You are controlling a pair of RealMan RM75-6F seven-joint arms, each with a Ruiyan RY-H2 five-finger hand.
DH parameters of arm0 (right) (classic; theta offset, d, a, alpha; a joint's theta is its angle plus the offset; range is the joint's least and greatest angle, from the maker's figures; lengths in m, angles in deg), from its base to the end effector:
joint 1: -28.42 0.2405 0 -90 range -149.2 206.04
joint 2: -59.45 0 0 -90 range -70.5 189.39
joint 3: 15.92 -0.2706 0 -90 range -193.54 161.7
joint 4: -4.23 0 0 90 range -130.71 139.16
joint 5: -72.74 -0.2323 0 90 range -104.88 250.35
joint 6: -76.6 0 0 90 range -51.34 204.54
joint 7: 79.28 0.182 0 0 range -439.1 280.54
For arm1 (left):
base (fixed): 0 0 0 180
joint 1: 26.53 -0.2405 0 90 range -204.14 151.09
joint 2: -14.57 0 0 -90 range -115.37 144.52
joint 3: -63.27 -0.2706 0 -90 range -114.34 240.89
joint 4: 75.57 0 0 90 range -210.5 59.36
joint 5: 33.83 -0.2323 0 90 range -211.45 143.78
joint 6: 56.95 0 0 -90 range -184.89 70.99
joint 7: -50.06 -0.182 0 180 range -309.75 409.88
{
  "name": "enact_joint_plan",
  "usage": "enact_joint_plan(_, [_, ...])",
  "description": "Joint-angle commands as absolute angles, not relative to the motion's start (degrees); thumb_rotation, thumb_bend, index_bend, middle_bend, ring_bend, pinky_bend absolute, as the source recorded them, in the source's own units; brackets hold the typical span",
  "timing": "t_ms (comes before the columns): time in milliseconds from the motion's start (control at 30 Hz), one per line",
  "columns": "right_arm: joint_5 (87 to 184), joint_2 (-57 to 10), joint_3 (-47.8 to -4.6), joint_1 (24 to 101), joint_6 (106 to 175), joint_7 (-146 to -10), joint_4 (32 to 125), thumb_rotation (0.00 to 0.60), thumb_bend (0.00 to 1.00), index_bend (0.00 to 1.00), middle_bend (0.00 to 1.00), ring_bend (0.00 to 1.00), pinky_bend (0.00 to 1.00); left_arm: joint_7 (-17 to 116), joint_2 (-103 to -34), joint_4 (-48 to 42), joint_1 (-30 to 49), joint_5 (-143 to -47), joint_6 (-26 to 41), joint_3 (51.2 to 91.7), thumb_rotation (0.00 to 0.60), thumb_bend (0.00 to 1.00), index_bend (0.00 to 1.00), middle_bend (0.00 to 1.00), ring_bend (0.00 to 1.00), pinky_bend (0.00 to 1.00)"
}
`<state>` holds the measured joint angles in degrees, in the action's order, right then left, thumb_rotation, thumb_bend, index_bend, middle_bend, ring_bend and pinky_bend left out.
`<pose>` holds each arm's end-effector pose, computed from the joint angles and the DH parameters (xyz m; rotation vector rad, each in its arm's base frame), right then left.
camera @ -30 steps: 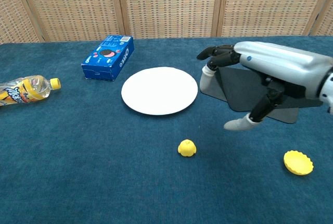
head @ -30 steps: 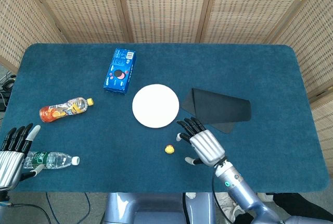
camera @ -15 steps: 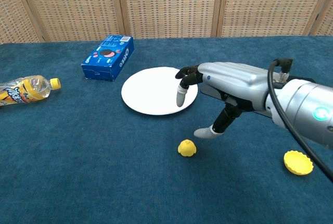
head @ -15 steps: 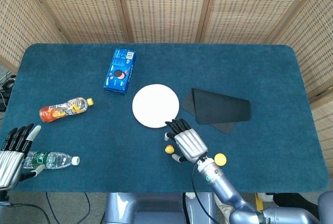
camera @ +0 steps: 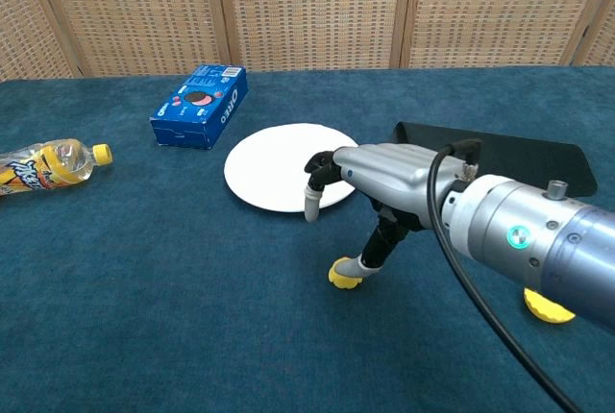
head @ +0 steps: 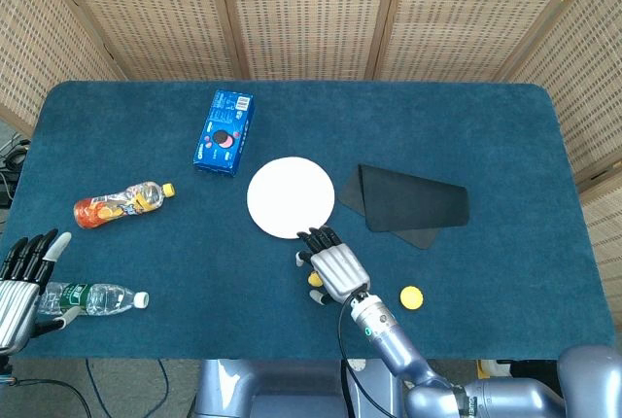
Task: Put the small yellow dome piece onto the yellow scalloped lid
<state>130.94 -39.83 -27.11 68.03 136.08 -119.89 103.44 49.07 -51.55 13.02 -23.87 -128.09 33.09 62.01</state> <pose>-0.0661 -0.3085 -0.1055 1.9827 -1.0104 0.9729 -0.3274 0.1917 0.1308 -1.4929 -0.8246 -0.9280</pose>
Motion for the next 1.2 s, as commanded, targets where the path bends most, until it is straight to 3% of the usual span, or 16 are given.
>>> enact_joint_plan(33, [129.38,-40.98,-26.72,68.76,136.58,-120.84,102.14,0.6,0.22,0.36,0.08,0.0,0.0,49.1,-51.55,13.0,-23.85,-128.11,33.05,61.98,0.6,0.11,0.0,0.0,0.0,0.0])
enact_joint_plan(633, [123.72,-43.8,-25.34,70.44,136.12,-120.44,97.1,0.6,0.22,0.32,0.08,0.0,0.0,49.1,-51.88,12.63,-23.68,-127.22,32.54,62.27,0.6,0.11,0.0,0.0,0.0,0.0])
enact_joint_plan(1200, [121.25,-45.07,-24.82,71.73,135.39,-119.33,93.69,0.6,0.22,0.43,0.1,0.0,0.0,49.11,-52.07,12.39,-23.42,-126.88,31.92,62.25,0.6,0.11,0.0,0.0,0.0,0.0])
